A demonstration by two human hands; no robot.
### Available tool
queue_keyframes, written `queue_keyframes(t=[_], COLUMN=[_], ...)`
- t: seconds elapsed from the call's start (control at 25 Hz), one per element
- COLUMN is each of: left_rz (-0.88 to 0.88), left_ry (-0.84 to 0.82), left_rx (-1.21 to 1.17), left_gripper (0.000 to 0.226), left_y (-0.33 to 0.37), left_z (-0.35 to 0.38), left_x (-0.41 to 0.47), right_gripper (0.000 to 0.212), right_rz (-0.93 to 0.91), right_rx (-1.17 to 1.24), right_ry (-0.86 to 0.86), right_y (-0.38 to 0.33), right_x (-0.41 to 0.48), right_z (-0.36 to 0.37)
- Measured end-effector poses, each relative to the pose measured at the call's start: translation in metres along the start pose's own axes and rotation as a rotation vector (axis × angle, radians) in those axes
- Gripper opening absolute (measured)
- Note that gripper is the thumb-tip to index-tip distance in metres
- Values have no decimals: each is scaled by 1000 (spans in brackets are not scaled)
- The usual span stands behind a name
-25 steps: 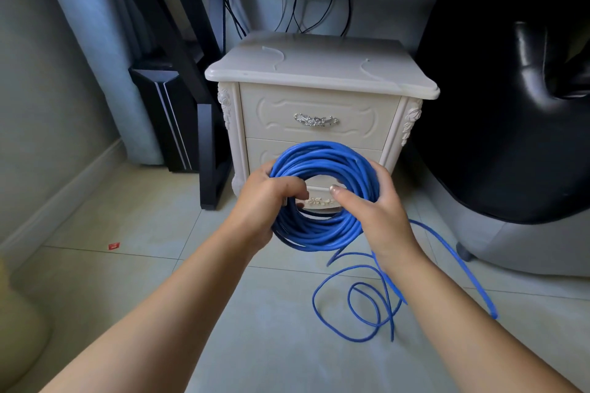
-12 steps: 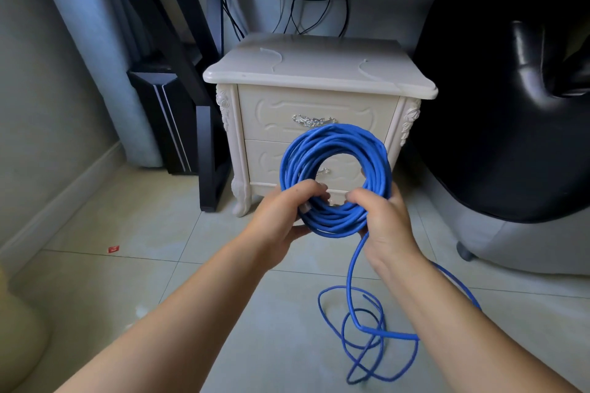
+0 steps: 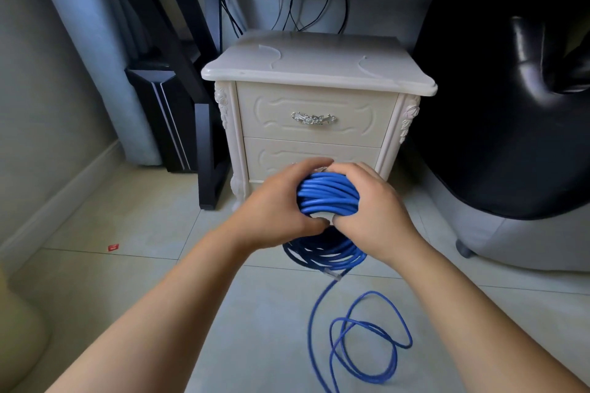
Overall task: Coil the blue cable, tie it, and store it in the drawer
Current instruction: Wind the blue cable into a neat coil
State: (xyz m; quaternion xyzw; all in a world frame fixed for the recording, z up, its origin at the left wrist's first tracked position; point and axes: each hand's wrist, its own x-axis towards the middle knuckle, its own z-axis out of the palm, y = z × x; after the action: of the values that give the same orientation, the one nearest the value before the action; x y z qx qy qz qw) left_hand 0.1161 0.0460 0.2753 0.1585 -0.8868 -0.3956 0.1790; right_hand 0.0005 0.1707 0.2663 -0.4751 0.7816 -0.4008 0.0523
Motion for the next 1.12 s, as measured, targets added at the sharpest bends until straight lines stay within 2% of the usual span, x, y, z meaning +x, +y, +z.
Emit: queue_keyframes(t=[0.08,0.2,0.48,0.56,0.72,0.84,1.0,1.04,1.12], left_rz=[-86,-223,-463,-527,-622,-676,-654,-618,-528], left_ry=[30,77,256,310,423,502,528,496,380], left_rx=[7,-203,-678,-766,-921,-1051,-1098,-1088,-1059], left_gripper=[51,32,17,17,18,16,16,18,22], left_y=[1,2,1,0,-2,0,4,6,11], left_z=[3,3,-4,-2,6,12,25,28,32], left_x=[1,3,6,6,5,4,-1,-3,-6], right_gripper=[71,78,56,68,114,123,110,97,51], right_rz=[46,139,279,333,358,373,417,464,557], right_rx=[71,240,718,839,1018,1095,1008,1058,1108], right_ry=[-20,-39,-7,-10,24,75,171,227,323], right_y=[-3,-4,2,2,1,-3,-11,-9,-2], right_x=[-2,-1,-2,-2,-5,-8,-15,-13,-8], right_z=[0,-5,-8,-1,14,23,38,37,28])
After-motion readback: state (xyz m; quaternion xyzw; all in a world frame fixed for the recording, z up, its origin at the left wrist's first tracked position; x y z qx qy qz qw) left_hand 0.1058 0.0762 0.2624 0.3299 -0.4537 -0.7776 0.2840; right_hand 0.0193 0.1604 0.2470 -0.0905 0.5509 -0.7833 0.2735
